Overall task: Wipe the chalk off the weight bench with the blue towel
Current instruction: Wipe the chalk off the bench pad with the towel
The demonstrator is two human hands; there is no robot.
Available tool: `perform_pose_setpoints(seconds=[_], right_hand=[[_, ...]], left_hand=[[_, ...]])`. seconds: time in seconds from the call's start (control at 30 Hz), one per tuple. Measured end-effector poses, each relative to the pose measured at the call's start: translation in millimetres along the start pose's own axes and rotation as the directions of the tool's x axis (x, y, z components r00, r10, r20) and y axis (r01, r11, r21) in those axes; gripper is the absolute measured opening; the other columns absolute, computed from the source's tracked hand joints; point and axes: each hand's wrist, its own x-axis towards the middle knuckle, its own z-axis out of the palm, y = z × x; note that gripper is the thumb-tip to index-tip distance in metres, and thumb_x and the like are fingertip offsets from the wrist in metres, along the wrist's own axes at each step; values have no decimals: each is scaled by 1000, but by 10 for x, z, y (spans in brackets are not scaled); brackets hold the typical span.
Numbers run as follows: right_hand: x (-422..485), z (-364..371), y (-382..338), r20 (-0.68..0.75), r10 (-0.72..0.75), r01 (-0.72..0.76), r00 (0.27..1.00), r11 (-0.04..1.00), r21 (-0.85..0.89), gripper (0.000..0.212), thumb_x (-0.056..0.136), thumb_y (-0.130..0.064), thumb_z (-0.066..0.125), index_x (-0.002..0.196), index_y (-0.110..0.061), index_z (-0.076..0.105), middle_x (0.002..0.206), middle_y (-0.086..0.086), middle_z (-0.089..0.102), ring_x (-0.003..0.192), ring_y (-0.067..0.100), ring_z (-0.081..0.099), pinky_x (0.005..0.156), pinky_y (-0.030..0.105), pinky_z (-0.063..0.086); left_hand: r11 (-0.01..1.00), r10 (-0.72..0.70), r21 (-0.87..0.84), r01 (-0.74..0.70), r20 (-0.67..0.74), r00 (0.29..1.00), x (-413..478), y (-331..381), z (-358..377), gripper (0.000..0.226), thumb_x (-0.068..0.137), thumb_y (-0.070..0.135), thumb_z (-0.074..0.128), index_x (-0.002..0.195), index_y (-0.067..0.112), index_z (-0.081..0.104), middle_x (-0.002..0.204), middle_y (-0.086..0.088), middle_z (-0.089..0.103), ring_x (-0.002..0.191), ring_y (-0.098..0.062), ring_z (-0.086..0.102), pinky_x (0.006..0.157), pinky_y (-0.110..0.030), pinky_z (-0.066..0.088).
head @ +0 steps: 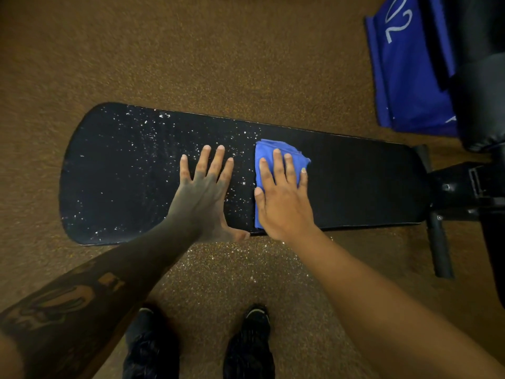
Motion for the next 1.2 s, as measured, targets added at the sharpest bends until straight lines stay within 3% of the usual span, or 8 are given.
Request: perform_pose_setpoints(seconds=[0.13, 0.3, 0.5, 0.67, 0.83, 0.97, 1.13, 1.2], right_hand=[[234, -16, 35, -18, 89, -88, 996, 996, 29, 61, 102, -40, 25, 157, -19, 9, 166, 11, -4, 152, 32, -6, 118, 62, 2], [672, -135, -44, -7, 407, -400, 913, 901, 167, 63, 102, -36, 30, 158, -13, 11, 166, 13, -7, 152, 33, -8, 118, 64, 2], [636, -111, -88, -29, -70, 70, 997, 997, 24, 62, 103, -39, 28, 158, -16, 10, 167, 9, -4, 153, 29, -7, 121, 59, 6], [832, -147, -123, -27, 257, -252, 966, 960, 122, 61, 103, -37, 29, 158, -17, 12, 166, 12, -5, 152, 33, -7, 121, 58, 5], [810, -152, -178, -26, -188, 188, 982, 982, 2, 58, 103, -36, 28, 157, -19, 16, 167, 7, 2, 153, 30, -2, 122, 55, 8], [939, -173, -89, -29, 174, -171, 984, 982, 78, 57, 104, -36, 27, 157, -20, 15, 166, 13, 0, 152, 36, -3, 121, 56, 8], [880, -148, -275, -21, -167, 167, 986, 986, -9, 58, 104, -35, 27, 157, -17, 15, 167, 7, 3, 152, 32, -2, 122, 55, 8], [959, -158, -200, -44, -25, 24, 999, 1000, -11, 57, 104, -35, 26, 157, -20, 16, 166, 10, 4, 152, 35, -1, 122, 55, 7]], left_hand=[[1000, -14, 5, 14, 31, 999, -42, -44, 27, 154, 43, 108, 24, 153, 7, -16, 162, -16, -25, 149, -37, -23, 118, -67, 0], [998, -59, -12, 59, 49, 997, -100, -88, 74, 156, 41, 110, 18, 152, 6, -18, 161, -16, -27, 148, -37, -25, 118, -67, 0], [997, -67, -28, 68, 35, 997, -114, -77, 87, 153, 44, 108, 19, 153, 5, -15, 162, -17, -24, 149, -38, -23, 117, -68, 1], [997, -67, -39, 69, 44, 997, -115, -92, 86, 152, 44, 108, 17, 152, 8, -17, 162, -16, -26, 149, -38, -23, 116, -68, 1], [998, -39, -45, 41, 44, 998, -117, -129, 83, 151, 45, 107, 20, 152, 8, -19, 161, -16, -27, 149, -38, -24, 117, -68, -1], [999, -18, -33, 19, 46, 999, -151, -206, 81, 152, 44, 108, 22, 153, 10, -19, 161, -15, -28, 149, -37, -24, 117, -68, -1], [999, -21, -41, 23, 49, 999, -147, -236, 86, 152, 43, 109, 20, 152, 12, -20, 160, -16, -31, 148, -37, -26, 117, -68, -3], [999, -19, -41, 21, 46, 999, -146, -239, 92, 151, 43, 109, 21, 153, 13, -20, 160, -15, -30, 148, -37, -26, 117, -68, -3]])
